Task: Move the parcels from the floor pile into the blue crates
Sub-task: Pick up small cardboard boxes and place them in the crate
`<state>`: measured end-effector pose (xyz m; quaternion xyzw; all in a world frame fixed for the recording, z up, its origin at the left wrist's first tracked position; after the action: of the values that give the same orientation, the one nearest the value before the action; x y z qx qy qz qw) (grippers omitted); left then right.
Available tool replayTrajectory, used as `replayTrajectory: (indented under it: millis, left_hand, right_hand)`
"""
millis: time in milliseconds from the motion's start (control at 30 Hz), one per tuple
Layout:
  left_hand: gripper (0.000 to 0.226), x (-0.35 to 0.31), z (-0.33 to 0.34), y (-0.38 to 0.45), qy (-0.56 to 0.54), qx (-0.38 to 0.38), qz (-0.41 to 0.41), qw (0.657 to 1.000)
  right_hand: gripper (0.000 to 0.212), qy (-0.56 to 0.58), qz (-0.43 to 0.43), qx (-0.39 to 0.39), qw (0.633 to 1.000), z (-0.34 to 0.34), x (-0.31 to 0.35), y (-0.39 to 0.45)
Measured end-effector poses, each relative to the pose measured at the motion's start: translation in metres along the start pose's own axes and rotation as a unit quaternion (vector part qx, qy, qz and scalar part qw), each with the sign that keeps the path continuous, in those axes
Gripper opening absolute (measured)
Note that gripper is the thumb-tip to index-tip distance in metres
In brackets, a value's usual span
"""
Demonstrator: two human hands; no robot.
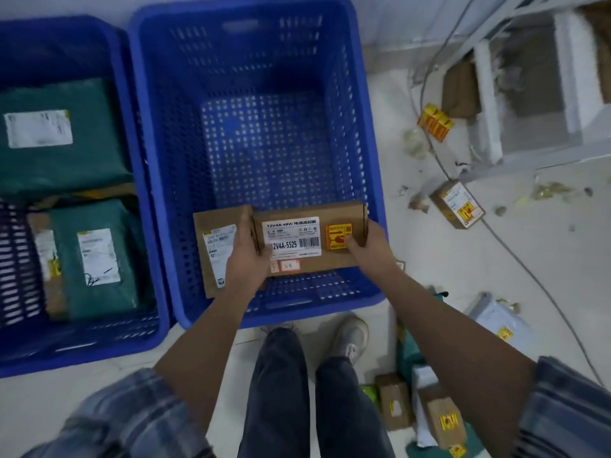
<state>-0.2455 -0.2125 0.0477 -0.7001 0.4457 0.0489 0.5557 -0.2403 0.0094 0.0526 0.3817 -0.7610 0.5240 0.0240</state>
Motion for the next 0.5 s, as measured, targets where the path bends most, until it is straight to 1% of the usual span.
replayTrajectory:
  millis: [33, 100, 167, 233, 300, 367, 433, 500]
  left_hand:
    - [0.082, -0.001, -0.004, 0.011, 0.035, 0.012, 0.017, 0.999]
    - [0.079, -0.003, -0.007, 0.032, 0.097, 0.022, 0.038, 0.994]
    - [0.069, -0.005, -0.007, 0.051, 0.102, 0.026, 0.035, 0.994]
    - [0.06, -0.003, -0.007, 0.067, 0.107, 0.034, 0.024, 0.993]
    - [0.051, -0.001, -0.008, 0.079, 0.172, 0.036, 0.014, 0.984]
    - [0.048, -0.003, -0.006, 0.089, 0.248, 0.034, 0.0, 0.968]
    - [0.047, -0.008, 0.003, 0.098, 0.313, 0.045, -0.001, 0.949]
    - [0.043, -0.012, 0.016, 0.108, 0.365, 0.052, 0.009, 0.93]
  right_hand:
    - [0.055, -0.016, -0.002, -0.005, 1.0, 0.001, 0.005, 0.009]
    - [0.072, -0.067, -0.015, -0.018, 0.997, 0.001, 0.012, 0.026]
    - [0.09, -0.114, -0.038, -0.033, 0.992, -0.001, 0.016, 0.038]
    - [0.102, -0.157, -0.059, -0.035, 0.985, -0.003, 0.017, 0.048]
    - [0.103, -0.228, -0.08, 0.004, 0.97, 0.001, 0.02, 0.061]
    - [0.097, -0.281, -0.072, 0.044, 0.956, 0.008, 0.019, 0.075]
    - [0.092, -0.291, -0.053, 0.06, 0.953, 0.016, 0.014, 0.088]
    - [0.093, -0.293, -0.029, 0.067, 0.953, 0.025, 0.007, 0.101]
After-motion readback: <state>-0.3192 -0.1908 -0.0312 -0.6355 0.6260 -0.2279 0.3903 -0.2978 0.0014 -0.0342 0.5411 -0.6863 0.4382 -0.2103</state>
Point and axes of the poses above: each hand's wrist, its own y-axis towards the middle knuckle, its own z-axis out of the palm, x = y × z, the point moved 2 cm from there along y, towards the middle knuckle, and after that the axes turned 7 degrees about x, right-handed, at the moved point
